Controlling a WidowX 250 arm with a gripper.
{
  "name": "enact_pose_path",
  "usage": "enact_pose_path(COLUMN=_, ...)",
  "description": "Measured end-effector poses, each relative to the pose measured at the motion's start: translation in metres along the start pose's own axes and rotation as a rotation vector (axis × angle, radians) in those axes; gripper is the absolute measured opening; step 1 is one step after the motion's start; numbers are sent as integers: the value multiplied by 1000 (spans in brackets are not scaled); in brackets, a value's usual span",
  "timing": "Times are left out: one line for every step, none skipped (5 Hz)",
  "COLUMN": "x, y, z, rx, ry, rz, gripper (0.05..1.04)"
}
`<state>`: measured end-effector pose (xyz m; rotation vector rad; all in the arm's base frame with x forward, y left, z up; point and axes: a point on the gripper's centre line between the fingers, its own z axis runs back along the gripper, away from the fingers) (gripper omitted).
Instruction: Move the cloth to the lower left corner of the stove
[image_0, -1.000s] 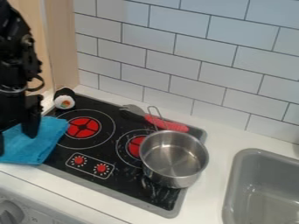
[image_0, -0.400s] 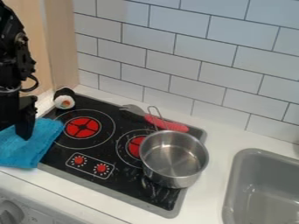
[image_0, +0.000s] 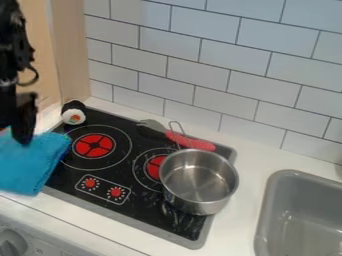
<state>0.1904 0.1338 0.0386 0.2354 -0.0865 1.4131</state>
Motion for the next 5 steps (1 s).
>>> enact_pose_path(x=-1, y=-2, z=29, rx=-48, ry=-44, rz=-10, gripper=998)
enact_pose_path(x=-2, y=-6, z=60, rx=-81, ry=-101, rz=-30, gripper=998)
enact_pose_path(x=-4, y=-5, z=70, rx=-99, ry=-110, rz=-25, gripper=998)
enact_pose_path(x=-4, y=-5, z=70, rx=-101, ry=-109, rz=-22, gripper=998)
enact_pose_path(x=-4, y=-5, z=70, rx=-101, ry=-109, rz=-21, gripper=998)
